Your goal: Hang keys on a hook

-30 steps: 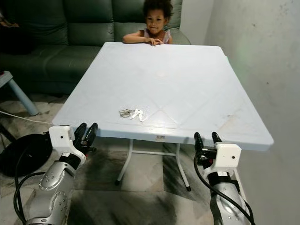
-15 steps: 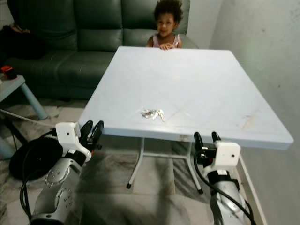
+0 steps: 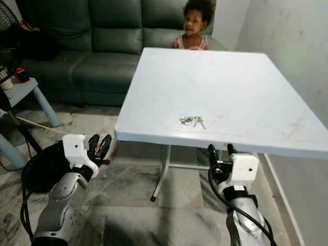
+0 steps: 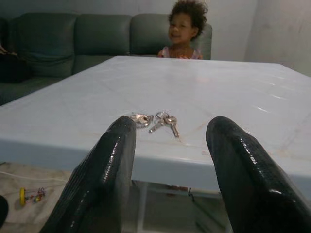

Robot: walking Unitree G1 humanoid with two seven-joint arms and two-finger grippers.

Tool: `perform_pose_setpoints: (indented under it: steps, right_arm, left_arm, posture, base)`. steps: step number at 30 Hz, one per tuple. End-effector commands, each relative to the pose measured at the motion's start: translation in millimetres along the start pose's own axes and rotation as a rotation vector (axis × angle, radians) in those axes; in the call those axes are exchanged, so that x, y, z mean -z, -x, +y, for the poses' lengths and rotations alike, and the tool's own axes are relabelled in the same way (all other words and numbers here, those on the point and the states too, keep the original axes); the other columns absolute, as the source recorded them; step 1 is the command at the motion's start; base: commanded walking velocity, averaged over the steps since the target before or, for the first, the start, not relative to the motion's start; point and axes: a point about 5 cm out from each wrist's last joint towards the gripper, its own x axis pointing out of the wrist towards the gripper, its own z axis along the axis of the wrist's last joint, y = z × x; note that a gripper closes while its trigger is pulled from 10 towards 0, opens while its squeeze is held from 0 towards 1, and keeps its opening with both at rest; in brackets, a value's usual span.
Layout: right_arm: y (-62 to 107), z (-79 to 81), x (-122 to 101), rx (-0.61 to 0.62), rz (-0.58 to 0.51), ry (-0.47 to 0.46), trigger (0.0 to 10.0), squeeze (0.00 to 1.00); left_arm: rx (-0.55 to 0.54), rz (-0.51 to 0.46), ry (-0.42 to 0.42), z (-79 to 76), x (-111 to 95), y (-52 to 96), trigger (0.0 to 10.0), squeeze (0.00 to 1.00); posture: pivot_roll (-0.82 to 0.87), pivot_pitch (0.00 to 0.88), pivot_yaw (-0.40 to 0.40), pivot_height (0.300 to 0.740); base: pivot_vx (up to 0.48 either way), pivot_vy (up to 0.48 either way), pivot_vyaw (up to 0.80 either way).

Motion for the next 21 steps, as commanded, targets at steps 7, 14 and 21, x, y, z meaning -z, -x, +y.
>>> perform_pose_setpoints:
  steps: [7, 14, 21]
  right_arm:
    - [-0.2, -4.5, -2.3, -0.002, 0.002, 0.012, 10.0, 0.0]
    - [-0.9, -3.7, -2.7, -0.015, 0.001, 0.017, 10.0, 0.0]
    - [-1.6, -0.6, -2.4, -0.03, 0.001, 0.017, 10.0, 0.0]
  left_arm:
    - [0.014, 0.001, -0.004, -4.7, 0.7, -2.4, 10.0, 0.0]
    - [0.029, 0.0, -0.012, -7.4, 0.7, -3.5, 10.0, 0.0]
    - [0.034, 0.003, -0.017, -8.3, 1.1, -4.5, 10.0, 0.0]
  posture:
    - [0.07, 0.0, -0.028, 0.74]
    - [0.06, 0.0, -0.027, 0.74]
    - [0.06, 0.0, -0.023, 0.74]
  base:
    - [0.071, 0.0, 0.0]
    - [0.271, 0.0, 0.0]
    - [0.289, 0.0, 0.0]
